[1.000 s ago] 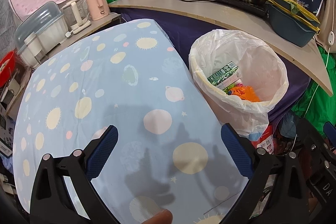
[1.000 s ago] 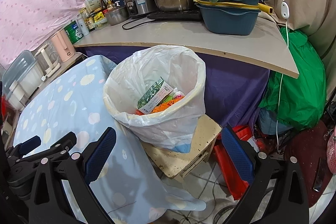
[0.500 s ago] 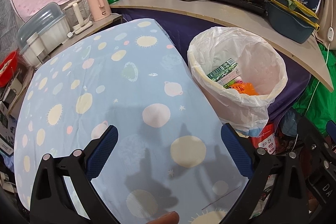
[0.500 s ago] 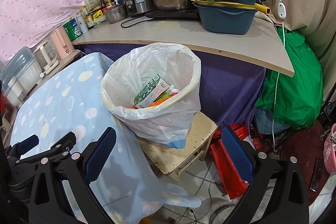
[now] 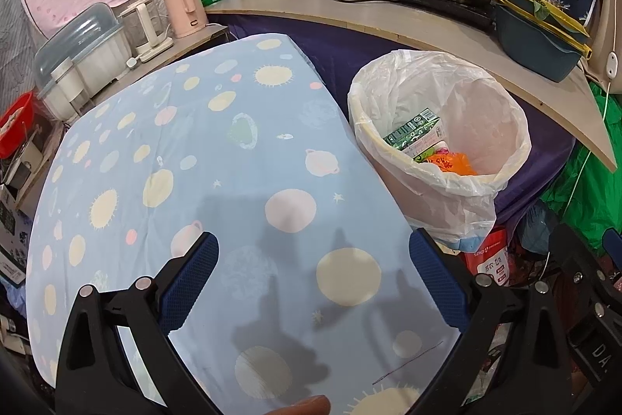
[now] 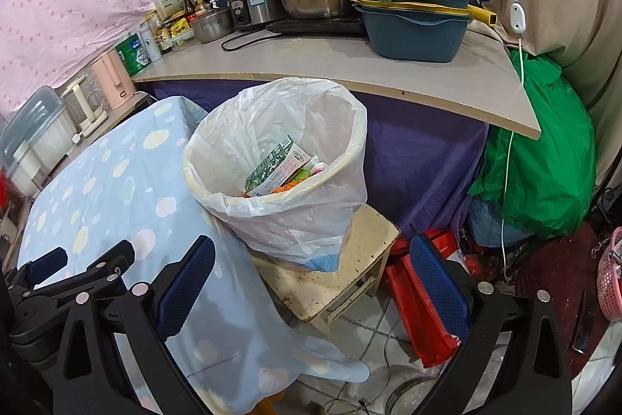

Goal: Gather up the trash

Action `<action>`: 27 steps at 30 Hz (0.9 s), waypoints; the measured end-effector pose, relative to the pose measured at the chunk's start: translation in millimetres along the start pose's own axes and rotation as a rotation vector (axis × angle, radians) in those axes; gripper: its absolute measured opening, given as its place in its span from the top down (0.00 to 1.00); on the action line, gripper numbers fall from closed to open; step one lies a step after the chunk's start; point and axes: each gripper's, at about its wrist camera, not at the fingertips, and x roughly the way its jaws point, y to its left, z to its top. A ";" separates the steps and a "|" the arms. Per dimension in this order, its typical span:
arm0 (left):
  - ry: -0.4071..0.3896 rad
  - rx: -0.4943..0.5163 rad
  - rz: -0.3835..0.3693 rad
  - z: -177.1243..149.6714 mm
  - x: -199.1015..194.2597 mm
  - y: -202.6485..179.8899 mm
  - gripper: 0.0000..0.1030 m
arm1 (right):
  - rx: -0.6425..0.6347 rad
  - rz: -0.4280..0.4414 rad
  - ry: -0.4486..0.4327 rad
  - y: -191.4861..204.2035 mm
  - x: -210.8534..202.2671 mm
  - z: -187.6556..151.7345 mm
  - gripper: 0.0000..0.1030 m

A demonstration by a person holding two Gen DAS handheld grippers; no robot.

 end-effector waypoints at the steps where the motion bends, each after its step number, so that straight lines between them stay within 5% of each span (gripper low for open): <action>1: 0.002 0.001 0.000 -0.4 -0.2 -0.2 0.09 | -0.001 -0.002 0.000 0.1 -0.2 -0.2 0.06; 27: 0.006 -0.004 -0.015 -6.9 -4.4 -0.1 0.09 | -0.006 -0.011 0.009 2.2 0.5 -6.2 0.06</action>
